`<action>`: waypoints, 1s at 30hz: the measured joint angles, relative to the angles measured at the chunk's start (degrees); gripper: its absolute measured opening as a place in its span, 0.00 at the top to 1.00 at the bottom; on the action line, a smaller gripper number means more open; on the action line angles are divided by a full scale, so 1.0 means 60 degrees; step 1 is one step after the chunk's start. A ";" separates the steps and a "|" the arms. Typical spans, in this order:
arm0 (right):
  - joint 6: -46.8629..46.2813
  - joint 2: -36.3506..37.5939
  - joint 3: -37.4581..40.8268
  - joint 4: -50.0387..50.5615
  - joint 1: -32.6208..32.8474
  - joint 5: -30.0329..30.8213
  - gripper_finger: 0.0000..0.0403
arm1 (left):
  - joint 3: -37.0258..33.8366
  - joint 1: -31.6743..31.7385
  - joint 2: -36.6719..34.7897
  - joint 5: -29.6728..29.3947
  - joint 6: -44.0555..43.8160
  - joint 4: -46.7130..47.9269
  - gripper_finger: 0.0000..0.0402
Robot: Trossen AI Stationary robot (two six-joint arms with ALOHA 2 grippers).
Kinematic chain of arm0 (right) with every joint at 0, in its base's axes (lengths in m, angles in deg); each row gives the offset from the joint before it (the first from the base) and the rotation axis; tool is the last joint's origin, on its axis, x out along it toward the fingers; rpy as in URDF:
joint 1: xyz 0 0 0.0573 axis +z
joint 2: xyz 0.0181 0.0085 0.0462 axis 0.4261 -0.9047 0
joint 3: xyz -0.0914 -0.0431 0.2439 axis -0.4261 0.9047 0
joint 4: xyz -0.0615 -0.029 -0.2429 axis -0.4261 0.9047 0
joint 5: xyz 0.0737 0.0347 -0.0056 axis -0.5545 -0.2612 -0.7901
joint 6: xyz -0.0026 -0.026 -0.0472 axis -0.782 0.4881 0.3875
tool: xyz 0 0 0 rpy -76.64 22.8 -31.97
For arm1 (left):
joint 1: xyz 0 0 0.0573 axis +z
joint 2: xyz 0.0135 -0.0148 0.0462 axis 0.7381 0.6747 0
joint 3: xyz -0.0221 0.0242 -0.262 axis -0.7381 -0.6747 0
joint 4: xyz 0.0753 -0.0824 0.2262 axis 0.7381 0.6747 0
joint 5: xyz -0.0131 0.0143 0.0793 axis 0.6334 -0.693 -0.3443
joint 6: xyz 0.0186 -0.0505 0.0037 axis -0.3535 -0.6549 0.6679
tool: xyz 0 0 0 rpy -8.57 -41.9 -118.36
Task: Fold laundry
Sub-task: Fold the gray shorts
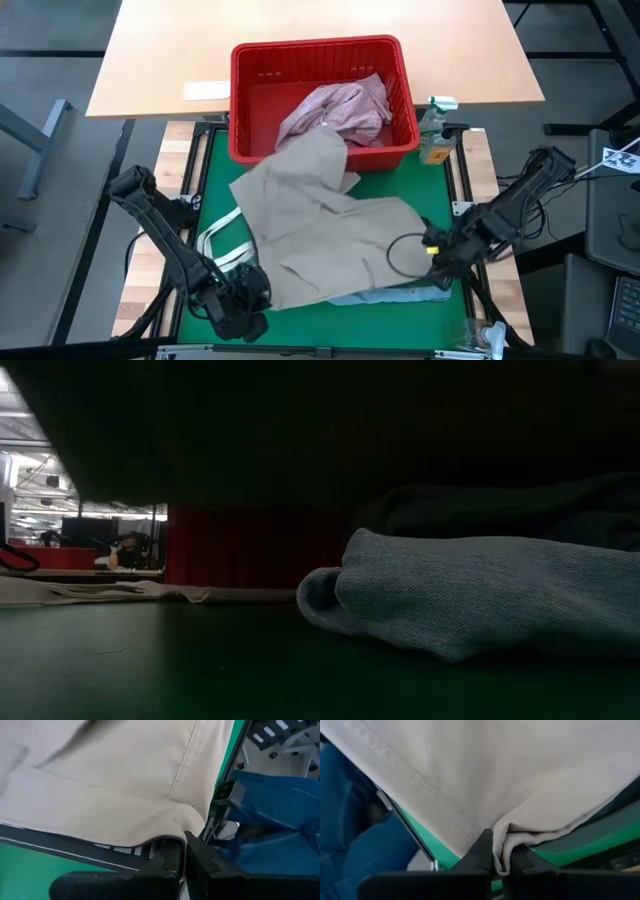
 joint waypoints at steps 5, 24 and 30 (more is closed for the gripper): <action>0.0013 -0.0778 0.0000 -0.0339 0.0056 -0.0687 0.96 | 0.0000 0.0000 0.0354 0.0567 -0.0026 -0.0426 0.99; 0.0104 -0.1159 0.0000 -0.0966 0.0060 -0.1595 0.96 | -0.0004 -0.0172 0.0629 0.1603 -0.0857 -0.0697 0.86; 0.0104 -0.1159 0.0000 -0.0994 0.0060 -0.1593 0.96 | -0.0004 -0.0189 0.0629 0.1478 -0.0968 -0.0629 0.77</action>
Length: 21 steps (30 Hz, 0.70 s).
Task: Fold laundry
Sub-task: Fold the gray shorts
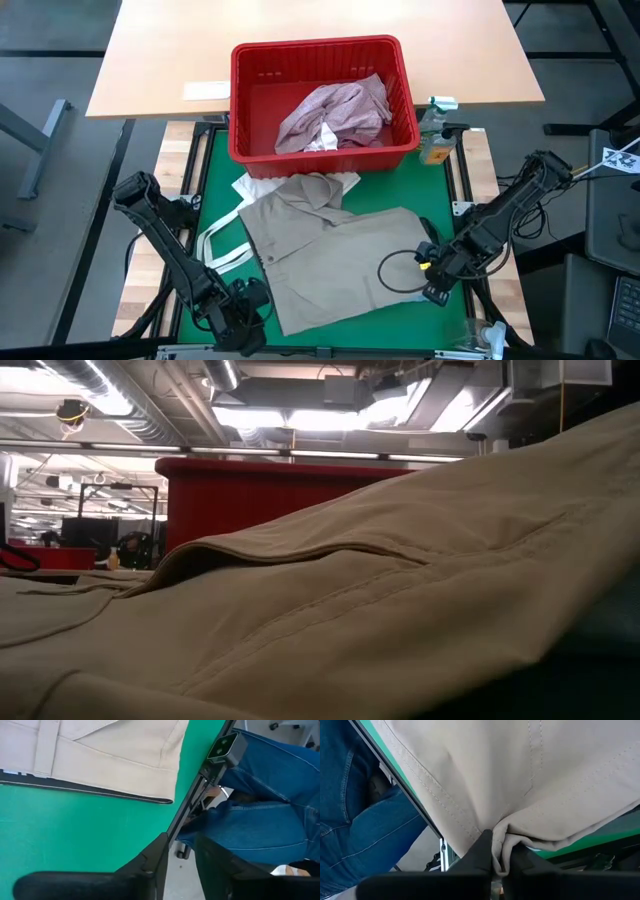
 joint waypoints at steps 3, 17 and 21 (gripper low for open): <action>0.0000 0.0003 0.0000 -0.0007 0.0000 0.0002 0.90 | 0.0000 0.0000 0.0000 -0.0266 0.0017 0.0084 0.73; -0.0061 0.0020 -0.0374 0.0375 -0.0007 -0.1011 0.66 | 0.0000 0.0018 0.0000 -0.2889 0.0042 0.1542 0.69; -0.0019 0.0073 -0.1201 0.1150 -0.0007 -0.0563 0.66 | 0.0000 0.0018 0.0000 -0.2897 0.0042 0.1794 0.69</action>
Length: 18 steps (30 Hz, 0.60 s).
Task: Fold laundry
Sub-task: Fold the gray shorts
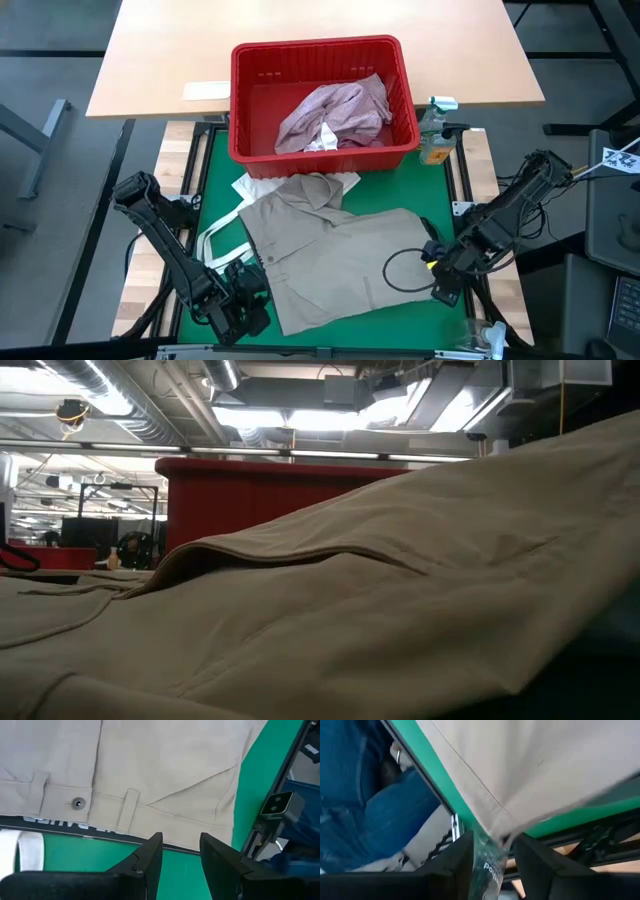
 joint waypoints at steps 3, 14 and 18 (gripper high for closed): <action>0.0036 0.0000 -0.0736 0.0731 0.0000 0.0794 0.66 | 0.0000 0.0000 -0.0001 -0.0094 0.0000 0.0059 0.69; 0.4903 -0.0108 -0.1859 -0.0899 -0.0192 0.7328 0.66 | 0.0000 0.0004 -0.0004 -0.1034 0.0004 0.0394 0.69; 0.7609 -0.0486 -0.1859 -0.2249 -0.0889 0.7624 0.66 | 0.0000 0.0062 -0.0004 -0.1045 0.0004 0.0397 0.69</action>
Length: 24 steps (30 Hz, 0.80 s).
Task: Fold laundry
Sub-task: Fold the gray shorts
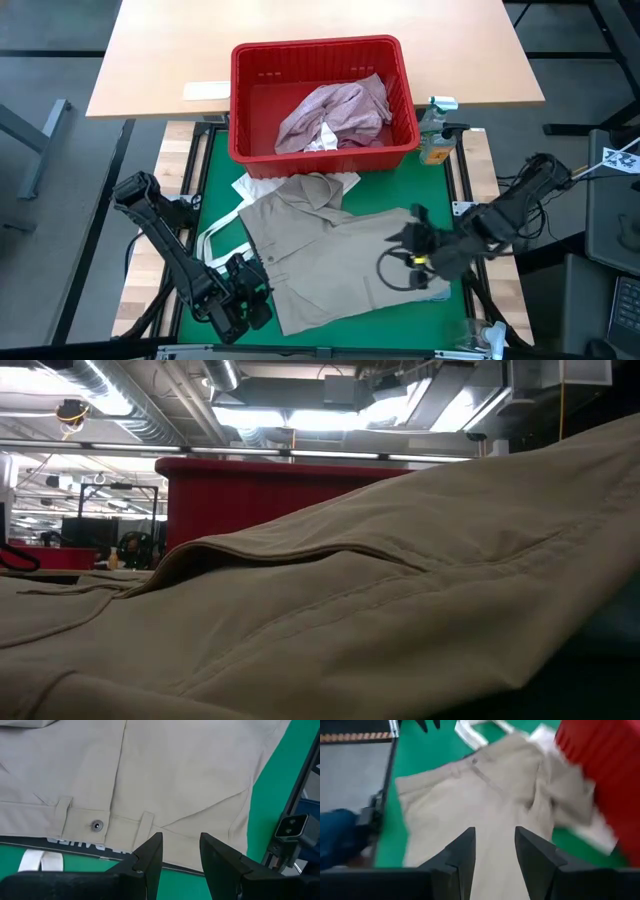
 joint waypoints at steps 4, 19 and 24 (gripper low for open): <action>0.2426 -0.0627 0.0000 -0.1073 -0.1005 -0.0781 0.66 | 0.0000 0.0081 0.0000 0.0000 0.0000 0.0004 0.69; 0.6930 -0.3827 0.0000 -0.2821 -0.4571 -0.2593 0.66 | 0.0000 0.0145 0.0000 -0.0015 0.0499 -0.0029 0.69; 0.7580 -0.4695 0.0000 -0.3656 -0.5328 -0.2673 0.66 | -0.0004 0.0145 -0.0001 -0.0085 0.0499 -0.0022 0.69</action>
